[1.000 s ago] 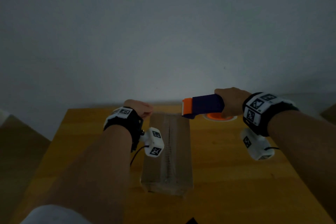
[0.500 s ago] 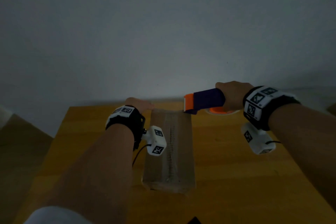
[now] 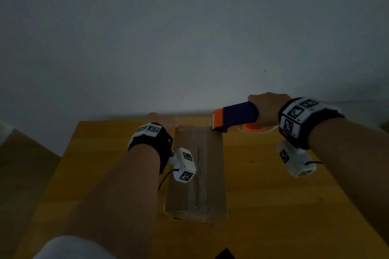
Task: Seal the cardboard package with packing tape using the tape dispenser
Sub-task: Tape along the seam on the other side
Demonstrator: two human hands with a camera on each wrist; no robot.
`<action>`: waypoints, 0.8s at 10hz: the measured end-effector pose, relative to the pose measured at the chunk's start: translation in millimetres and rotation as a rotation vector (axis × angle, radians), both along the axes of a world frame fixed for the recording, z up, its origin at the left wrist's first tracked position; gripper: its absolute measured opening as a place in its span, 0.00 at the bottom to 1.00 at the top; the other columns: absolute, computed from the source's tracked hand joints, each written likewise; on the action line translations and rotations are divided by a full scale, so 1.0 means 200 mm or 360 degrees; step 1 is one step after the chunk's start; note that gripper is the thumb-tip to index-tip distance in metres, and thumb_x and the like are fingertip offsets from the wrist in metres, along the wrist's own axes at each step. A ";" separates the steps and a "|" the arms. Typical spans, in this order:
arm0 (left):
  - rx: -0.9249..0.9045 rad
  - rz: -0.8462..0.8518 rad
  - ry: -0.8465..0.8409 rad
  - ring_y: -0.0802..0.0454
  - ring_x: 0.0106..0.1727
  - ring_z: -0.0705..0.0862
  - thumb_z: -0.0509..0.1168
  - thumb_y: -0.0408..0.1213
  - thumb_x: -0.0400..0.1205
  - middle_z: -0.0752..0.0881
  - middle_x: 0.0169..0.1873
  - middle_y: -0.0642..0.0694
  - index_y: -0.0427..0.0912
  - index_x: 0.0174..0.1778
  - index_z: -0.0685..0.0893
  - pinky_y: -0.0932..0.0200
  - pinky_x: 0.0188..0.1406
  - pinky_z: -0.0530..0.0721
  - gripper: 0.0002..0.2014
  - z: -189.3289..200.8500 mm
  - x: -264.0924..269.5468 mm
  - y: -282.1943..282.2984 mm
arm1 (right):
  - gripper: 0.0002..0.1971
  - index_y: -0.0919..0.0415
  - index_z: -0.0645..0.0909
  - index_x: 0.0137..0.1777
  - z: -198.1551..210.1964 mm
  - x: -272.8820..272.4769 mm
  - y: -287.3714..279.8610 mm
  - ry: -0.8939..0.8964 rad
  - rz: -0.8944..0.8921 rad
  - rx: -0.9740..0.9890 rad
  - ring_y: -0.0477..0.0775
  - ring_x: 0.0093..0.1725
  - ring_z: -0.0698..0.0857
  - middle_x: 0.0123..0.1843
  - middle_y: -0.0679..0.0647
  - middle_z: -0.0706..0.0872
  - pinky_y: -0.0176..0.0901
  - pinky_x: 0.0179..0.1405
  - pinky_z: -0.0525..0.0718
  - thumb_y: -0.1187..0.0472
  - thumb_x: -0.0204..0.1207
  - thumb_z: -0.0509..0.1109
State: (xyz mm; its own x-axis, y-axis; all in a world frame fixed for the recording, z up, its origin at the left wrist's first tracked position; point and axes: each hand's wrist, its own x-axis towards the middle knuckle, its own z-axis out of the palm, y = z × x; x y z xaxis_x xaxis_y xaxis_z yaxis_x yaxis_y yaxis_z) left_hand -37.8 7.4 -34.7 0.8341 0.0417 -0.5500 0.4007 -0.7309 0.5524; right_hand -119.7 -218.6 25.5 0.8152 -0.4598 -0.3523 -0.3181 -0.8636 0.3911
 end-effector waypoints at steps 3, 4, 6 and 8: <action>-0.0040 0.0030 0.0055 0.33 0.66 0.83 0.69 0.50 0.77 0.81 0.69 0.33 0.33 0.72 0.76 0.40 0.67 0.82 0.32 -0.05 0.00 -0.02 | 0.30 0.60 0.73 0.67 0.00 0.02 0.01 0.0038 -0.0082 -0.0045 0.52 0.47 0.80 0.58 0.54 0.85 0.42 0.44 0.73 0.43 0.71 0.72; -0.0030 0.0056 -0.0010 0.34 0.62 0.85 0.72 0.49 0.74 0.85 0.64 0.34 0.32 0.65 0.82 0.40 0.63 0.84 0.29 -0.06 0.02 -0.01 | 0.32 0.57 0.72 0.69 0.02 -0.01 -0.04 0.0019 0.0052 0.0073 0.54 0.50 0.81 0.61 0.53 0.84 0.42 0.44 0.72 0.40 0.71 0.72; -0.0026 -0.0009 0.0012 0.34 0.65 0.83 0.67 0.45 0.80 0.82 0.66 0.31 0.32 0.64 0.80 0.40 0.68 0.80 0.22 -0.10 0.02 -0.01 | 0.32 0.55 0.74 0.65 0.01 -0.01 -0.07 -0.0171 0.0205 0.0224 0.57 0.49 0.85 0.52 0.52 0.86 0.46 0.44 0.76 0.37 0.66 0.73; 0.0166 -0.0177 -0.0193 0.40 0.46 0.86 0.74 0.40 0.75 0.86 0.48 0.34 0.30 0.52 0.82 0.49 0.54 0.87 0.17 0.01 0.00 -0.02 | 0.31 0.55 0.75 0.65 0.01 0.01 -0.02 -0.0030 0.0110 0.0014 0.53 0.54 0.86 0.57 0.51 0.86 0.43 0.45 0.77 0.40 0.67 0.76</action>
State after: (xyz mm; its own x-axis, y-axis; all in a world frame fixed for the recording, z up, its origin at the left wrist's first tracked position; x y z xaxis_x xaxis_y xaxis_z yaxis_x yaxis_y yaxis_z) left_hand -37.4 3.1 -31.8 0.8965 -0.0033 -0.4429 0.2493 -0.8228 0.5108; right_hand -118.2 -222.0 27.1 0.8512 -0.3993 -0.3406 -0.2650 -0.8872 0.3777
